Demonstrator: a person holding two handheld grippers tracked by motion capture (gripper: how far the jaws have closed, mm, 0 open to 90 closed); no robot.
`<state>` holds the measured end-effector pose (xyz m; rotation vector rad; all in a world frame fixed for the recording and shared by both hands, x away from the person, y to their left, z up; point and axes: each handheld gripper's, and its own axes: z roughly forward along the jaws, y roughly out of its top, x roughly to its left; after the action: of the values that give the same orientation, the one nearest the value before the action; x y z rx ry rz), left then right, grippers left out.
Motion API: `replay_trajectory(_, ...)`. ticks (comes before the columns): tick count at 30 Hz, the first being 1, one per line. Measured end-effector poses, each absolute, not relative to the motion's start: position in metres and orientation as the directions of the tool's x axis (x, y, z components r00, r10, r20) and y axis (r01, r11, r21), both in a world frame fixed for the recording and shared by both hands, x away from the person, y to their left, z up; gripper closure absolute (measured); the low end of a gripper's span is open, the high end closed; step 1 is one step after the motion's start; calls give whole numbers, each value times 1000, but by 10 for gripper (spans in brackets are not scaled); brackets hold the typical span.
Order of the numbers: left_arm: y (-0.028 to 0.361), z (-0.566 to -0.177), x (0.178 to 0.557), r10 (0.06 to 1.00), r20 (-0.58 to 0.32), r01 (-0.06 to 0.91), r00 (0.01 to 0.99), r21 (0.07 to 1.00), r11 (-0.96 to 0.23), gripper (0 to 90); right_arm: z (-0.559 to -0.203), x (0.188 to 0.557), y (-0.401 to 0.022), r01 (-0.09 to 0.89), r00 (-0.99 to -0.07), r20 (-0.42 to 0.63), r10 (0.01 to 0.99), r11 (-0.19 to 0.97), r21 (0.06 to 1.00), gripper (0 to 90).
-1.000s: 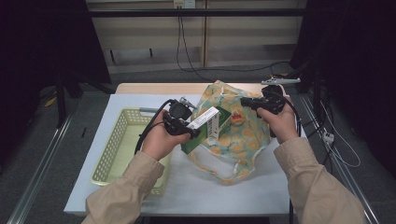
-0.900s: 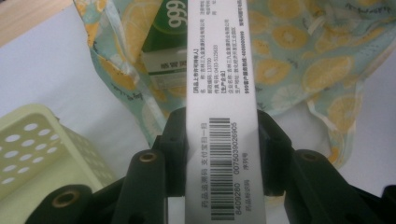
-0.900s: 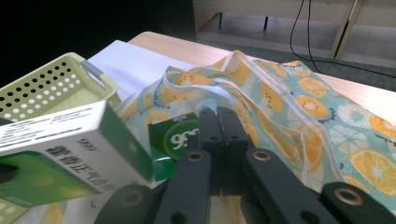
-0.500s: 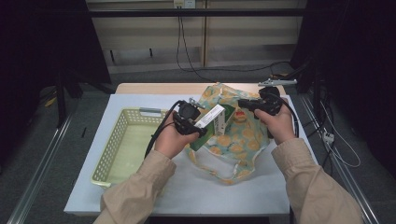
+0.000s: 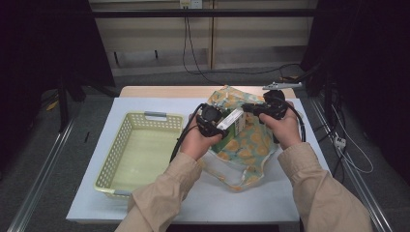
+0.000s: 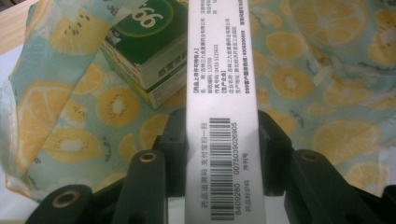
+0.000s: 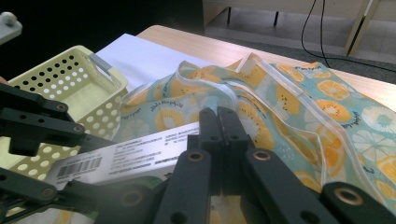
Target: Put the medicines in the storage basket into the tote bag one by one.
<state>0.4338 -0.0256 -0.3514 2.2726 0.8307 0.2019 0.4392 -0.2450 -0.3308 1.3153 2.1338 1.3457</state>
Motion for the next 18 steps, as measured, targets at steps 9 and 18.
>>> replay_trajectory(9, -36, -361, 441, 611, -82, 494, 787, 677, -546, 623, -333, 439, -249, 545, -534, 215, 818, 138, 827, 900)
replay_trajectory(18, -41, -375, 446, 596, -50, 453, 801, 702, -550, 376, -334, 439, -250, 548, -535, 214, 817, 143, 824, 900)
